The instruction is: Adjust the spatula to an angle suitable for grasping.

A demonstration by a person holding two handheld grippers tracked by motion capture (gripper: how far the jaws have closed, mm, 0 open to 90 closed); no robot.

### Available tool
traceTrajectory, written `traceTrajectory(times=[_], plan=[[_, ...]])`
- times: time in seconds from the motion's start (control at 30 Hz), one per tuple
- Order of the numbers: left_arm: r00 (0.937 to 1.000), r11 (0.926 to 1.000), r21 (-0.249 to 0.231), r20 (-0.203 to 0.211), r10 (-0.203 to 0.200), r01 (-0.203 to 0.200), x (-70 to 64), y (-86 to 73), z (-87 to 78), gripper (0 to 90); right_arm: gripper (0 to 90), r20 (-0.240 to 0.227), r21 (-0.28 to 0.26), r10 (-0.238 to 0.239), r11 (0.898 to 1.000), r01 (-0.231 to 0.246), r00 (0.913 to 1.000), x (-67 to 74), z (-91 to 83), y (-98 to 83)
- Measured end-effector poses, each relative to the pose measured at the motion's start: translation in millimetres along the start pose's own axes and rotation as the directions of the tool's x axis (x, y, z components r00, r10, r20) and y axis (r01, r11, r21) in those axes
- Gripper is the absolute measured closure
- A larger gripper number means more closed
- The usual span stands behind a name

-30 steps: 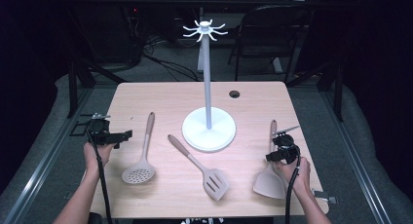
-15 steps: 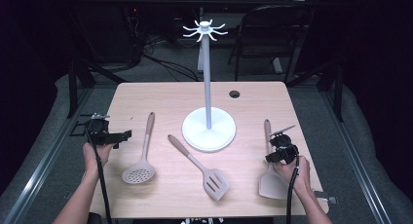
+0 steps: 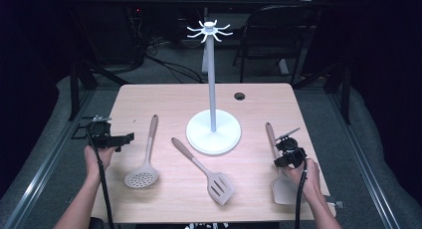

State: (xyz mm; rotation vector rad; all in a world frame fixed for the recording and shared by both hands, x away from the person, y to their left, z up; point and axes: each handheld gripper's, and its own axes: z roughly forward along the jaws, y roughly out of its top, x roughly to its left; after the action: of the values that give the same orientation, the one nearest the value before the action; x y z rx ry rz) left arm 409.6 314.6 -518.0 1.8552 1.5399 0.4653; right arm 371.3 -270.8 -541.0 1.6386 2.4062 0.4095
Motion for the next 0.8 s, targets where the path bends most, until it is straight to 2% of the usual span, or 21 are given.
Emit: traceTrajectory(times=[0.03,0.1,0.13,0.17,0.3,0.37,0.5,0.57,0.67,0.7,0.73,0.8], plan=[[1.0,1.0,-0.002,0.003,-0.003,0.003,-0.1,0.3,-0.4,0.1,67.4,-0.017,-0.006,0.014,1.0,-0.014,0.9998,-2.1,0.4,-0.1],[0.9999,1.0,-0.007,0.009,-0.005,0.005,-1.1,0.8,-0.8,0.1,66.4,-0.015,-0.008,0.017,1.0,-0.017,0.9998,-2.2,0.7,0.2],[1.0,1.0,-0.005,0.009,-0.001,0.002,-1.8,1.1,-1.1,0.1,66.3,-0.016,-0.03,0.038,0.999,-0.038,0.9992,-0.8,2.2,0.3],[1.0,1.0,-0.007,0.006,0.001,-0.001,-2.8,1.1,-0.4,0.2,66.5,-0.012,-0.009,0.03,0.999,-0.03,0.9995,-1.2,1.7,2.6],[1.0,1.0,-0.006,0.004,0.002,-0.002,-4.0,1.4,0.4,0.1,68.9,0.004,-0.005,0.032,0.999,-0.032,0.9995,-2.0,2.8,5.7],[1.0,1.0,-0.001,0.004,0.006,-0.006,-4.1,1.6,-0.1,0.1,70.5,0.004,0.021,0.047,0.999,-0.047,0.9989,-3.6,7.8,15.7],[1.0,0.9999,-0.011,-0.004,0.005,-0.005,-3.2,0.8,-1.8,0.2,71.5,0.02,0.029,0.043,0.999,-0.044,0.9989,-1.1,10.0,19.2],[1.0,1.0,0.001,0.003,-0.005,0.005,-1.4,-0.2,0.8,0.2,72.3,0.016,0.03,0.059,0.998,-0.059,0.9981,-2.2,9.8,18.7],[1.0,1.0,0.008,0.008,0.004,-0.004,-2.0,-0.2,1.4,0.1,72.8,0.017,0.023,0.073,0.997,-0.074,0.9972,-2.0,10.2,18.4],[0.9999,0.9999,0.006,0.008,0.009,-0.009,-2.6,-0.1,1.5,0.2,72.9,0.012,0.026,0.076,0.997,-0.076,0.997,-2.5,9.9,18.4],[0.9999,0.9999,0.007,0.01,0.01,-0.01,-3.1,0.1,1.5,0.2,73.2,0.005,0.003,0.098,0.995,-0.098,0.9952,-2.7,11.1,17.2],[0.9999,0.9998,0.017,0.012,0.011,-0.012,-3.0,0.6,1.9,0.2,73.6,-0.021,0.006,0.108,0.994,-0.108,0.9939,-7.0,10.3,16.3]])
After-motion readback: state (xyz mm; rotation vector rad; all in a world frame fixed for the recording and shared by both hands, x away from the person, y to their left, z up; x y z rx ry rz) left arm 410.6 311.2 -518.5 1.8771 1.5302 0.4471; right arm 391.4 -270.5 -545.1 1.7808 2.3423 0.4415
